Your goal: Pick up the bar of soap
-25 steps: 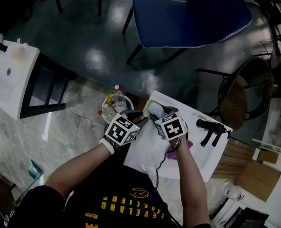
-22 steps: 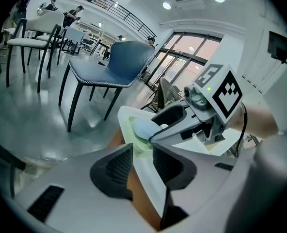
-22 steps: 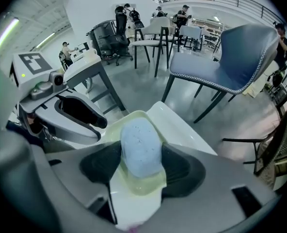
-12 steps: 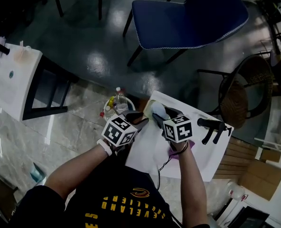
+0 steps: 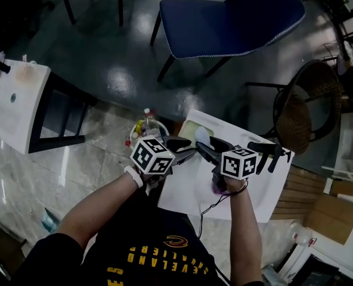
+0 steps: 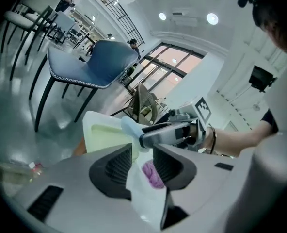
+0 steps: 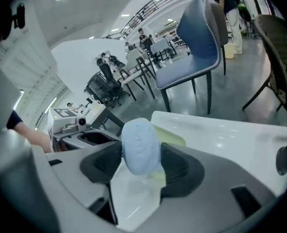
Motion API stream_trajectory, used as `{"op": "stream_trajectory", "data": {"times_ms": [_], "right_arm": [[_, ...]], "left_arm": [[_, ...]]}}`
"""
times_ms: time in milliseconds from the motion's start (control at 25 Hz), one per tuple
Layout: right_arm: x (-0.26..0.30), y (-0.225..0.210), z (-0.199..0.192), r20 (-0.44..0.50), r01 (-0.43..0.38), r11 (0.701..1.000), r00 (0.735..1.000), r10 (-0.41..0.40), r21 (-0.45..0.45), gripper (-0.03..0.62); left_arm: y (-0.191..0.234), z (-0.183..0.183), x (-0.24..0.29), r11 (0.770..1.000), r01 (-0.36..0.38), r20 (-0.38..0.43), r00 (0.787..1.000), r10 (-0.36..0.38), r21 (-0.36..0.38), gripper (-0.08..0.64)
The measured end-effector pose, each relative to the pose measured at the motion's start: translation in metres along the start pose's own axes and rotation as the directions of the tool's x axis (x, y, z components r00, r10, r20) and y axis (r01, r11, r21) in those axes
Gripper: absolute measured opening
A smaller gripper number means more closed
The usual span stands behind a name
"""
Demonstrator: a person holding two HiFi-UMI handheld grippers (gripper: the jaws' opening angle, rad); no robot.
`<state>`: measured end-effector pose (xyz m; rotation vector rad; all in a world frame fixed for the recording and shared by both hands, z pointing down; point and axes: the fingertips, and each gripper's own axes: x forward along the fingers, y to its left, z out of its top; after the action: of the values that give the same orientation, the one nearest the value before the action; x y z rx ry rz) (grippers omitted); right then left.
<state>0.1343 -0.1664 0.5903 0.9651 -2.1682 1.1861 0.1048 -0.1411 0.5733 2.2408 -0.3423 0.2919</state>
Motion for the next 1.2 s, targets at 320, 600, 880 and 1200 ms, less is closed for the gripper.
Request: {"op": "stream_trajectory", "data": {"times_ms": [320,600,880,1200], "right_arm": [[-0.023,0.037,0.013,0.165,-0.267,0.96,0.954,0.252,0.079,0.27],[-0.048,0.07,0.025,0.27,-0.398,0.916,0.888,0.372,0.051,0.27],[-0.079,0.102,0.034,0.297,-0.388,0.918,0.87,0.393,-0.077,0.272],[-0.112,0.141,0.035,0.303,-0.286,0.913,0.877,0.372,-0.291,0.272]], "left_arm": [[-0.047,0.025,-0.019,0.966,0.257,0.086,0.962,-0.258,0.018,0.192],[-0.077,0.041,-0.039,0.94,0.339,0.144,0.929,-0.342,0.045,0.209],[-0.114,0.052,-0.059,0.913,0.391,0.159,0.9,-0.405,0.113,0.218],[-0.153,0.056,-0.081,0.884,0.432,0.156,0.875,-0.458,0.177,0.228]]}}
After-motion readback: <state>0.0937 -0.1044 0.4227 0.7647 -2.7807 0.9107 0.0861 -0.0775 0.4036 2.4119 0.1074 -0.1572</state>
